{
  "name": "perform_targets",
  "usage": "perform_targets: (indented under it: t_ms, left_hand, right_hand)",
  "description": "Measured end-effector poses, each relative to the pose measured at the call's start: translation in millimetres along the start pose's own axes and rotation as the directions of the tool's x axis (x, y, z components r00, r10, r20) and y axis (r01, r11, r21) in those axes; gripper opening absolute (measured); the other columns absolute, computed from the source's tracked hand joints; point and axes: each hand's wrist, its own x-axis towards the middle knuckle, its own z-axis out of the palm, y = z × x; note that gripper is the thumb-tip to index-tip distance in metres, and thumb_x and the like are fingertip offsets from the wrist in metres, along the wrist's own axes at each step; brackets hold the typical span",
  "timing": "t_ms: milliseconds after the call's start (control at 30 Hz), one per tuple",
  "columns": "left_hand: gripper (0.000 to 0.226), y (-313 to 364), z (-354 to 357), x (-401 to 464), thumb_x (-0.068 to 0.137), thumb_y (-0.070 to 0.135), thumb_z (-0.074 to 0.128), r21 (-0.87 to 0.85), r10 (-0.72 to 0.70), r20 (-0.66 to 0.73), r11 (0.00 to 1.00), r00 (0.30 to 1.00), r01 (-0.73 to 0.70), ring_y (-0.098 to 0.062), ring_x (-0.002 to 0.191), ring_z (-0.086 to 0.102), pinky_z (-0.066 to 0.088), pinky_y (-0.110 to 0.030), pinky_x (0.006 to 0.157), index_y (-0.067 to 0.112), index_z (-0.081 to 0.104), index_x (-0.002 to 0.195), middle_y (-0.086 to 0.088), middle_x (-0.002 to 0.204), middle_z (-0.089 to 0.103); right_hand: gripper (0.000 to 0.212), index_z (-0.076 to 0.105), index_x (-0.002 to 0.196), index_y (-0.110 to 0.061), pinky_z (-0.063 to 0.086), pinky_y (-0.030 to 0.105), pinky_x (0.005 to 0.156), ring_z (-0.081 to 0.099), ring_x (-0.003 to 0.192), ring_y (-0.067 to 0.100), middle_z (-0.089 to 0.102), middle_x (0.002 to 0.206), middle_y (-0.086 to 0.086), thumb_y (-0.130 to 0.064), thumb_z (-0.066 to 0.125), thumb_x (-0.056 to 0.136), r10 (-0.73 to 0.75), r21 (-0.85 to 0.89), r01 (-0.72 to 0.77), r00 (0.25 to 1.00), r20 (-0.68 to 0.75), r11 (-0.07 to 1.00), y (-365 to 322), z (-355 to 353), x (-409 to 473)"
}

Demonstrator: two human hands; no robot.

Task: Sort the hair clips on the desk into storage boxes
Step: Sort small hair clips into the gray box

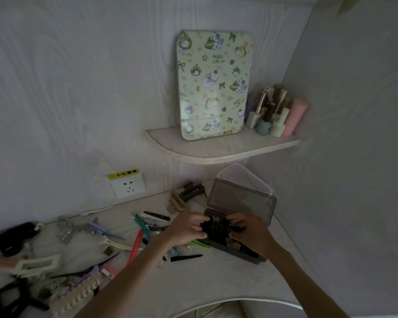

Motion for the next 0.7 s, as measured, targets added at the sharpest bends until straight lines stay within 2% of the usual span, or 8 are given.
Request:
perform_targets:
  t_ms: [133, 233, 300, 367, 433, 500, 600, 700]
  left_hand:
    - [0.040, -13, -21, -16, 0.085, 0.017, 0.065, 0.037, 0.020, -0.089, 0.999, 0.996, -0.016, -0.011, 0.109, 0.062, 0.049, -0.029, 0.098, 0.023, 0.058, 0.124, 0.002, 0.128, 0.059]
    - [0.030, -37, -47, -42, 0.089, 0.018, 0.060, 0.071, -0.011, -0.187, 0.997, 0.982, 0.025, -0.009, 0.107, 0.062, 0.048, -0.025, 0.096, 0.021, 0.062, 0.119, 0.001, 0.121, 0.065]
    - [0.026, -62, -62, -69, 0.089, 0.016, 0.059, 0.064, -0.080, -0.305, 0.992, 0.949, 0.105, -0.010, 0.102, 0.064, 0.051, -0.027, 0.093, 0.019, 0.065, 0.115, 0.002, 0.115, 0.067]
    - [0.024, -88, -69, -94, 0.088, 0.014, 0.059, 0.053, -0.165, -0.404, 0.978, 0.900, 0.203, -0.009, 0.099, 0.065, 0.052, -0.028, 0.091, 0.019, 0.066, 0.111, 0.003, 0.112, 0.068]
    - [0.025, -115, -70, -121, 0.086, 0.017, 0.059, 0.139, -0.222, -0.451, 0.939, 0.865, 0.313, -0.007, 0.102, 0.063, 0.051, -0.026, 0.090, 0.024, 0.065, 0.110, 0.008, 0.114, 0.067]
    - [0.029, -132, -66, -137, 0.085, 0.019, 0.059, 0.237, -0.223, -0.444, 0.905, 0.868, 0.354, -0.008, 0.105, 0.061, 0.048, -0.023, 0.089, 0.025, 0.064, 0.113, 0.009, 0.117, 0.065]
    - [0.033, -150, -60, -155, 0.083, 0.016, 0.062, 0.263, -0.216, -0.480, 0.889, 0.850, 0.374, -0.011, 0.107, 0.057, 0.041, -0.018, 0.085, 0.024, 0.062, 0.115, 0.007, 0.117, 0.062]
    - [0.039, -161, -52, -165, 0.079, 0.007, 0.066, 0.151, -0.211, -0.595, 0.919, 0.776, 0.365, -0.013, 0.106, 0.059, 0.048, -0.026, 0.091, 0.022, 0.062, 0.115, 0.005, 0.116, 0.061]
  right_hand:
    - [0.032, 0.064, 0.111, -0.022, 0.047, 0.019, 0.081, 0.060, 0.098, 0.011, 0.065, 0.106, -0.004, -0.017, 0.069, 0.080, -0.041, -0.123, 0.045, 0.999, 0.032, 0.991, -23, 14, 16]
    - [0.023, 0.067, 0.103, -0.015, 0.047, 0.019, 0.074, 0.058, 0.082, 0.009, 0.065, 0.093, -0.004, -0.011, 0.067, 0.081, -0.100, -0.133, 0.106, 0.994, 0.052, 0.985, -45, 37, 27]
    - [0.014, 0.067, 0.089, -0.006, 0.048, 0.019, 0.073, 0.058, 0.073, 0.011, 0.065, 0.080, -0.005, 0.004, 0.061, 0.081, -0.186, -0.062, 0.190, 0.980, 0.077, 0.980, -64, 63, 35]
    - [0.014, 0.067, 0.084, 0.001, 0.051, 0.027, 0.076, 0.062, 0.079, 0.023, 0.069, 0.085, 0.008, 0.007, 0.055, 0.083, -0.238, -0.075, 0.249, 0.963, 0.130, 0.966, -74, 93, 42]
    - [0.014, 0.065, 0.089, -0.005, 0.045, 0.027, 0.074, 0.062, 0.090, 0.025, 0.066, 0.096, 0.011, -0.007, 0.051, 0.089, -0.185, -0.187, 0.230, 0.955, 0.230, 0.955, -88, 119, 40]
    - [0.010, 0.060, 0.095, -0.015, 0.039, 0.022, 0.072, 0.060, 0.097, 0.023, 0.062, 0.102, 0.008, -0.018, 0.053, 0.089, -0.145, -0.231, 0.202, 0.960, 0.240, 0.952, -89, 133, 36]
    - [0.033, 0.053, 0.118, -0.017, 0.043, 0.025, 0.080, 0.054, 0.107, 0.019, 0.054, 0.114, 0.003, -0.024, 0.059, 0.087, -0.258, -0.187, 0.295, 0.946, 0.196, 0.937, -101, 158, 27]
    - [0.049, 0.049, 0.127, -0.018, 0.046, 0.033, 0.096, 0.051, 0.117, 0.020, 0.054, 0.125, 0.003, -0.031, 0.064, 0.082, -0.456, -0.199, 0.505, 0.855, 0.246, 0.840, -110, 182, 19]
